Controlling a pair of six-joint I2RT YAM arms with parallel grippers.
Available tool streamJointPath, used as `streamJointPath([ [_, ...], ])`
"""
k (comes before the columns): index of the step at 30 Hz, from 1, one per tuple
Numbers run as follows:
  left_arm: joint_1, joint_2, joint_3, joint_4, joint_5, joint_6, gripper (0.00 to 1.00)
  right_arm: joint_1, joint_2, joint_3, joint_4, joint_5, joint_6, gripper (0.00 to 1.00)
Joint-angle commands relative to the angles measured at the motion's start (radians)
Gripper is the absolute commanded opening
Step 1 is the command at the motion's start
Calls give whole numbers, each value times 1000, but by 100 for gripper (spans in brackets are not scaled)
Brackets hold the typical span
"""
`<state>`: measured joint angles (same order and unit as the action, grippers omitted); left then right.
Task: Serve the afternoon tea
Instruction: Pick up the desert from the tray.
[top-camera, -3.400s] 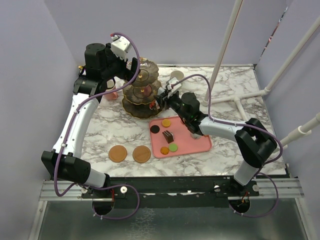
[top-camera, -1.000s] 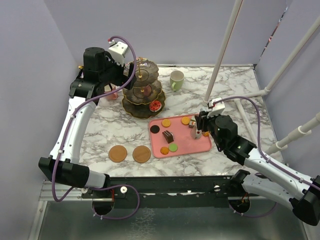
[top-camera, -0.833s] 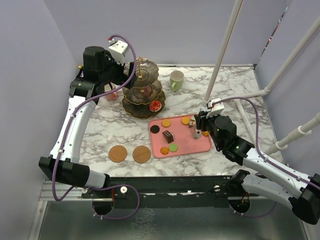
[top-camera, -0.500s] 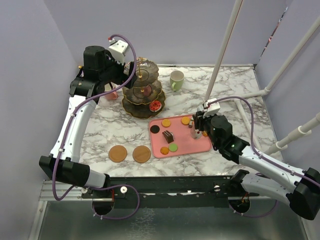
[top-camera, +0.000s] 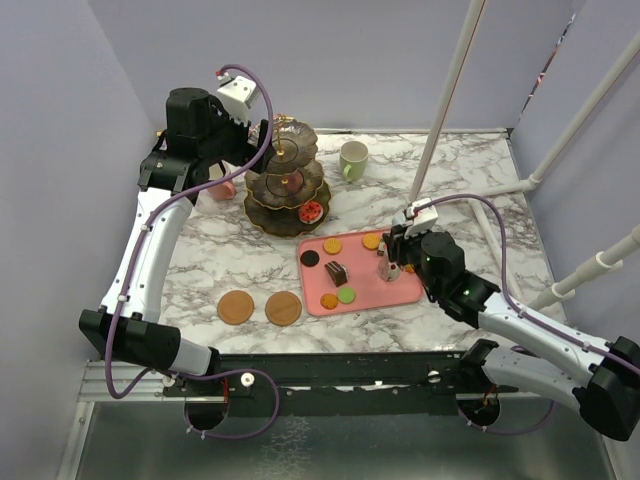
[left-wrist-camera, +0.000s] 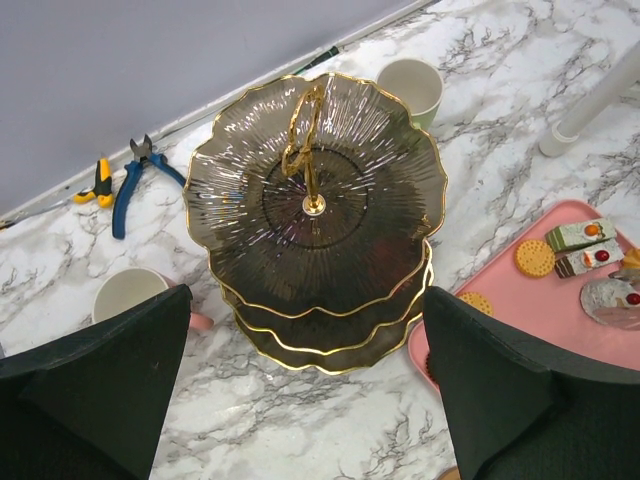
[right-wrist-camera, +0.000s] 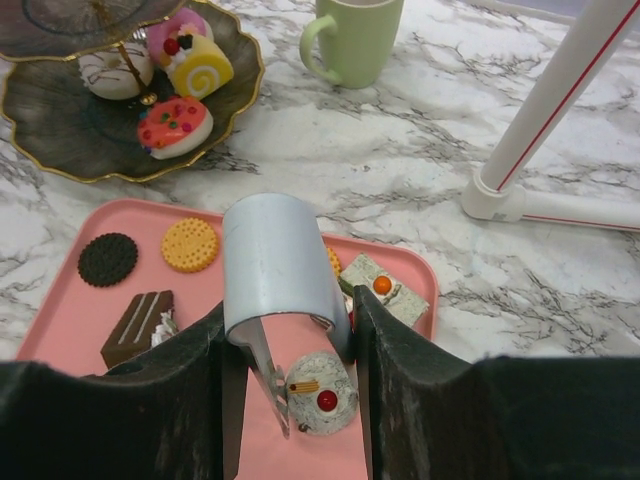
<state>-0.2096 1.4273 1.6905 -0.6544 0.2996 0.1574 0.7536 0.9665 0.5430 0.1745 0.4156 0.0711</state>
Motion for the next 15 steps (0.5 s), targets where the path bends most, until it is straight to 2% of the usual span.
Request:
streamJointPath([
  [1, 4, 9, 33, -7, 20, -8, 99, 6, -51, 81, -39, -82, 13, 9],
  [7, 4, 35, 59, -7, 20, -18, 99, 8, -54, 205, -35, -147, 31, 5],
  [15, 3, 64, 94, -7, 7, -42, 99, 10, 201, 378, 84, -300, 27, 4],
])
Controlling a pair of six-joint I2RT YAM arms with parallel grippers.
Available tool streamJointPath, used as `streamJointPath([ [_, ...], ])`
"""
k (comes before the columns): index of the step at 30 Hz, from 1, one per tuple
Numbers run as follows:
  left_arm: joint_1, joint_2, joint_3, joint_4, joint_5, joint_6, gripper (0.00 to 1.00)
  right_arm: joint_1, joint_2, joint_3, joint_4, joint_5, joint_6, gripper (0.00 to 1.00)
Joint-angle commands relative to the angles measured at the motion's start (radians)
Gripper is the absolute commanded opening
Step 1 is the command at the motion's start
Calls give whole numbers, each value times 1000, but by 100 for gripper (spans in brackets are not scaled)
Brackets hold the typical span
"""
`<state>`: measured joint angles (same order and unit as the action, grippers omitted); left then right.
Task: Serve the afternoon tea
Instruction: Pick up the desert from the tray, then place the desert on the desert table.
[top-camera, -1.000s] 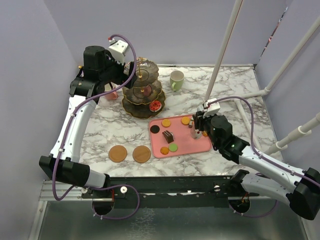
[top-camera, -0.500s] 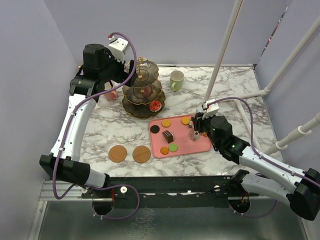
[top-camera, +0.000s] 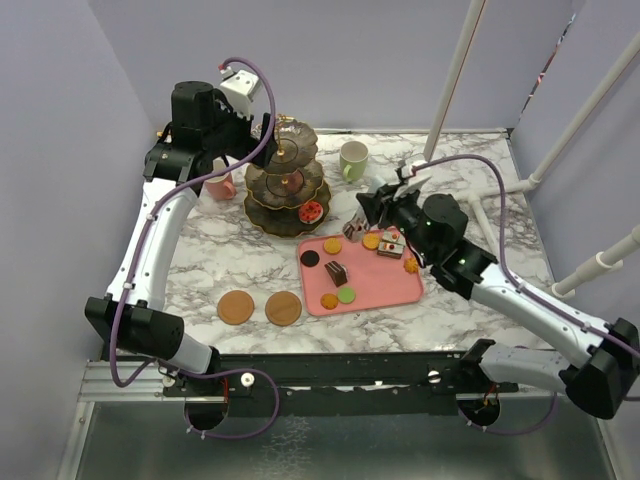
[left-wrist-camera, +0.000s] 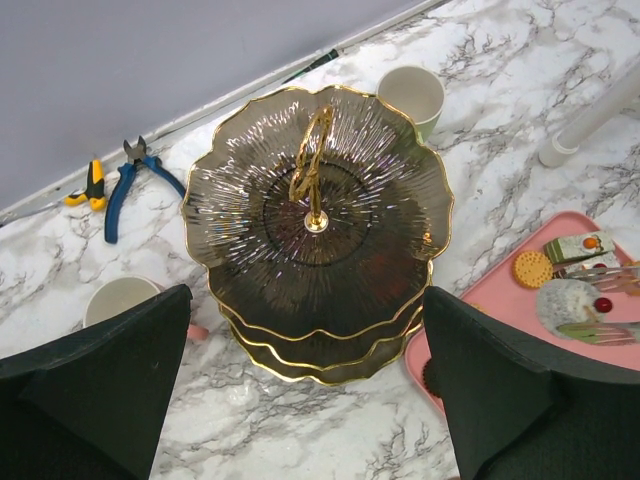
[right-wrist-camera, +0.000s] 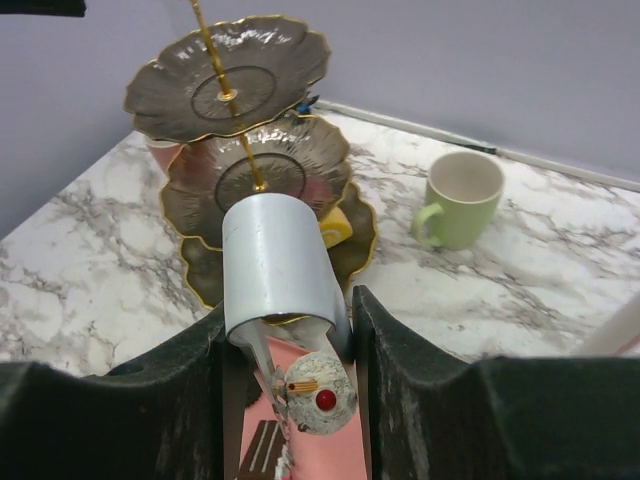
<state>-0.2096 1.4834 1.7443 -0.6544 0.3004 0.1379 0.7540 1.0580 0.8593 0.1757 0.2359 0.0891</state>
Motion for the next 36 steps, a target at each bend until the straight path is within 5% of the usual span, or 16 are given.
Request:
streamJointPath([
  [1, 4, 8, 43, -7, 3, -21, 99, 11, 142, 79, 102, -141, 13, 4],
  [15, 4, 1, 45, -7, -6, -14, 99, 97, 419, 171, 388, -152, -21, 4],
  [29, 3, -16, 10, -7, 19, 13, 99, 139, 658, 171, 732, 34, -51, 3],
  [36, 3, 1, 36, -21, 5, 25, 99, 156, 763, 241, 772, 94, -80, 3],
])
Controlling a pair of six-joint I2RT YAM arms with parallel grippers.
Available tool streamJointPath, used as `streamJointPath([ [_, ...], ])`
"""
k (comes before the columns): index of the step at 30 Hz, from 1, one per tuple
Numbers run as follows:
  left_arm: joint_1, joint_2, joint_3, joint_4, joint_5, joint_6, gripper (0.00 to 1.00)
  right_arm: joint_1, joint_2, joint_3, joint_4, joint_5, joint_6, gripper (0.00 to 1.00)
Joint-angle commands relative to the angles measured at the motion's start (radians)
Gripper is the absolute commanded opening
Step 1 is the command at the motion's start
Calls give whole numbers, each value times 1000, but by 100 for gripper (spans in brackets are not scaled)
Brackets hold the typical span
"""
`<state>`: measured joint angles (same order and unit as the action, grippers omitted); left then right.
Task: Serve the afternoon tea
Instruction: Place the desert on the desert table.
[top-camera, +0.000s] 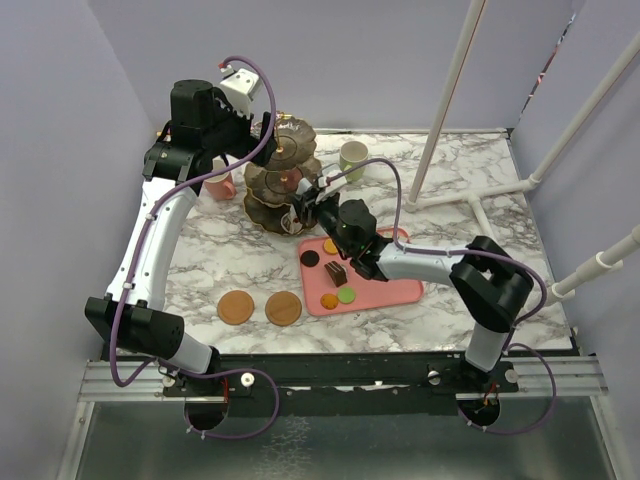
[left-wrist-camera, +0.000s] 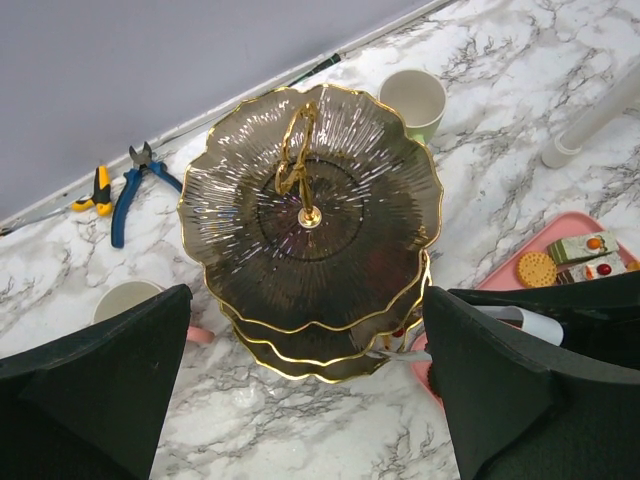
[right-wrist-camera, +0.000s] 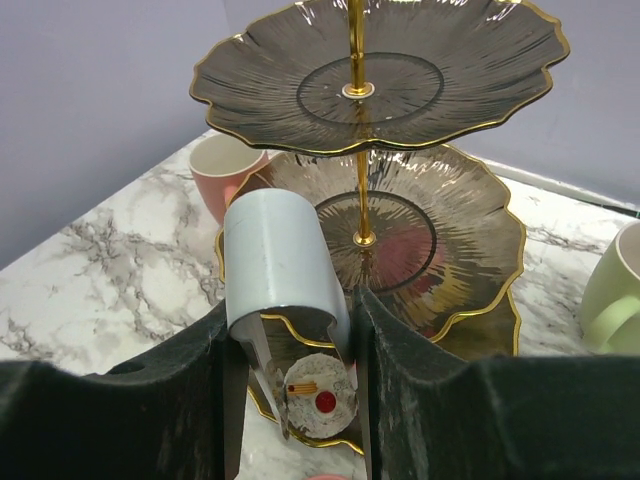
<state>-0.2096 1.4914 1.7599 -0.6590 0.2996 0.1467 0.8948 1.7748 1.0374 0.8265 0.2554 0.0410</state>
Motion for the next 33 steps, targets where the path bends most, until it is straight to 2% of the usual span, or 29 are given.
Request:
streamJointPath([
  [1, 4, -9, 19, -16, 5, 15, 99, 17, 57, 72, 123, 79, -32, 3],
  [22, 3, -27, -3, -27, -3, 24, 99, 18, 109, 58, 186, 137, -102, 3],
  [33, 4, -41, 5, -27, -6, 26, 99, 16, 122, 41, 165, 175, -187, 3],
])
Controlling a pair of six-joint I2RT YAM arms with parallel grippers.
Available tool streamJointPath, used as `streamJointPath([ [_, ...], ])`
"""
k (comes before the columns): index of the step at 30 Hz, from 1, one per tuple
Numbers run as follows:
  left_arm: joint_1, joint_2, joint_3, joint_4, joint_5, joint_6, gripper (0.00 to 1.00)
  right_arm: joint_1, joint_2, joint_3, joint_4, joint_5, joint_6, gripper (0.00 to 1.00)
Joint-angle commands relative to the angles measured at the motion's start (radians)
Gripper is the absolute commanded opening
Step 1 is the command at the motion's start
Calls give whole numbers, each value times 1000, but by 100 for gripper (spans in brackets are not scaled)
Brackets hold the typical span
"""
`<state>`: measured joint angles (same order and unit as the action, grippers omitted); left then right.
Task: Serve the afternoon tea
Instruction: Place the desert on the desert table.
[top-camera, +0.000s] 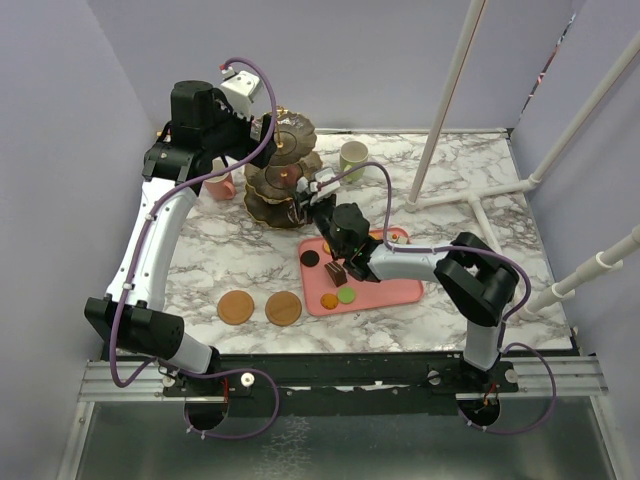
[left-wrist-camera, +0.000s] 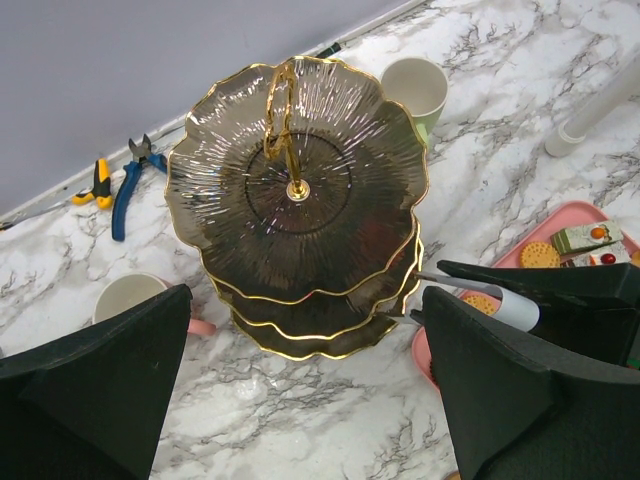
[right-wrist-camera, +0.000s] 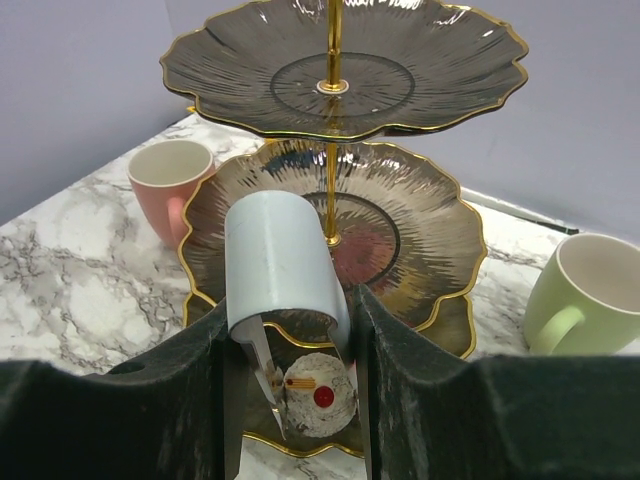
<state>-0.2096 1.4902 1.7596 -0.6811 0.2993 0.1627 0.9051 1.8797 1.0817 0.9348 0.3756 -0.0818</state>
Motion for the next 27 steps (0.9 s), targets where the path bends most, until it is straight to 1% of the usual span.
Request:
streamJointPath([
  [1, 3, -42, 4, -5, -9, 11, 99, 4, 16, -4, 58, 62, -80, 3],
  [5, 3, -49, 0, -5, -9, 14, 99, -14, 6, -7, 54, 71, -128, 4],
  [10, 4, -58, -2, -5, -18, 21, 99, -42, -10, -16, 27, 54, -127, 4],
  [12, 3, -62, -3, -5, -18, 24, 99, -42, -21, -17, 4, 11, -112, 5],
  [15, 4, -62, -5, -5, -19, 23, 99, -42, -45, -5, -46, -101, -48, 8],
  [17, 4, -62, -5, -5, -18, 23, 99, -41, -50, 8, -64, -137, -1, 9],
  [19, 5, -61, -4, -5, -16, 22, 99, -40, -44, 22, -71, -142, 24, 12],
  [22, 4, -59, -7, -5, -15, 20, 99, -40, -26, 31, -76, -107, 31, 18],
  [27, 5, -61, -15, -5, -18, 26, 99, -40, -13, 22, -69, -61, 34, 32],
])
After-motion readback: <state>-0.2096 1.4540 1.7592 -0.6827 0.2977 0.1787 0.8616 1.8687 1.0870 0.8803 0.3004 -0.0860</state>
